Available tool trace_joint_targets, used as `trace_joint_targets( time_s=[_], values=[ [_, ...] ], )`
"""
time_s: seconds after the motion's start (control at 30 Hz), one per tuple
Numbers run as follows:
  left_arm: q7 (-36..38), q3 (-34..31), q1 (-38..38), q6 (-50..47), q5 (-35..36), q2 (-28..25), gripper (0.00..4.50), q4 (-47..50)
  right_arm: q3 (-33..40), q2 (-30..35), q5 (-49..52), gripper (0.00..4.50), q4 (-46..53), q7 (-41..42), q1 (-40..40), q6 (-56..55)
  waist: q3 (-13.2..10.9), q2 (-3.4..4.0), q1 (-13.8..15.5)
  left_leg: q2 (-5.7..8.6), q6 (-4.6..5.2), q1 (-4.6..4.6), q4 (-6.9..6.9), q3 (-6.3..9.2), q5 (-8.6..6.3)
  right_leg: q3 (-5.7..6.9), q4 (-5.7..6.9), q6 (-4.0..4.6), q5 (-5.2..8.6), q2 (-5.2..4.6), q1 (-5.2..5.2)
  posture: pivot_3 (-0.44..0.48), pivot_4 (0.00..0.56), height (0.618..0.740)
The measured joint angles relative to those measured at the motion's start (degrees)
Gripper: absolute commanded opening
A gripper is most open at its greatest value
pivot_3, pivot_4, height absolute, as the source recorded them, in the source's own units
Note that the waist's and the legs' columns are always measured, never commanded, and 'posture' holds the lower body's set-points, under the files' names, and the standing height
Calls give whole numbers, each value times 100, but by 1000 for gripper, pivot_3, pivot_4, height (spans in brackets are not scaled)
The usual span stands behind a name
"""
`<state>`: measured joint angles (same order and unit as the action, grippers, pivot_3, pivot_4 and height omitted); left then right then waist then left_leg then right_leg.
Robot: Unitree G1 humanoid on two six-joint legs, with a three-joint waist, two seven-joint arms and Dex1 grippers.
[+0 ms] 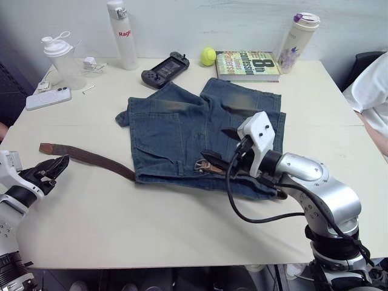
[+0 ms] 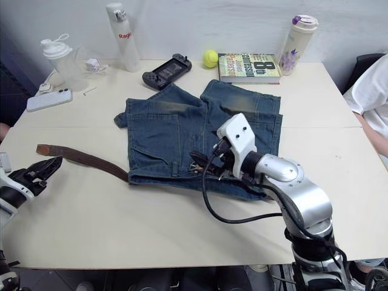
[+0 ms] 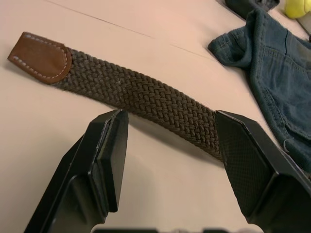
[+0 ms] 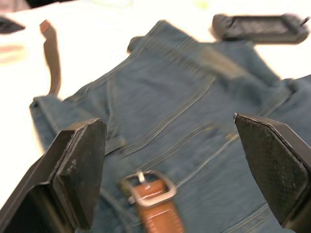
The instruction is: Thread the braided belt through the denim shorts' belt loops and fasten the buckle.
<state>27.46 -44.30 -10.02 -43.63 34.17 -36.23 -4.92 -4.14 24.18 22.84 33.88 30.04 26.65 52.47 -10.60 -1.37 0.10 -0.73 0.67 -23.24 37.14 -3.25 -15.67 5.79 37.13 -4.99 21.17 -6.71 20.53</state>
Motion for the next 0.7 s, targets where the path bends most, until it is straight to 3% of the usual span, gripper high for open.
trace_joint_targets(
  time_s=[0.2, 0.47, 0.7],
  values=[
    [-169, 245, -237, 127, 11, 65, 3111, -27, -123, 79, -20, 4465, 52, -60, -184, -33, 0, 0, -42, -6, -9, 0, -9, -7, 3, 8, 28, 0, 0, 11, 8, 0, 150, 740],
    [281, 1920, -237, 854, -677, 59, 3111, 28, -224, 87, -35, 4465, 101, -198, -296, -106, 0, 0, -44, -6, -7, 2, -9, -20, 3, 3, 25, 0, 0, 12, 9, 0, 150, 740],
    [835, 1987, -136, 917, -418, -38, 3111, 380, -528, 17, -40, 4465, 154, -211, -341, -208, -1, 1, -81, -11, -7, 4, -9, -20, 4, 3, 24, 0, 1, 13, 8, 0, 150, 740]
  ],
)
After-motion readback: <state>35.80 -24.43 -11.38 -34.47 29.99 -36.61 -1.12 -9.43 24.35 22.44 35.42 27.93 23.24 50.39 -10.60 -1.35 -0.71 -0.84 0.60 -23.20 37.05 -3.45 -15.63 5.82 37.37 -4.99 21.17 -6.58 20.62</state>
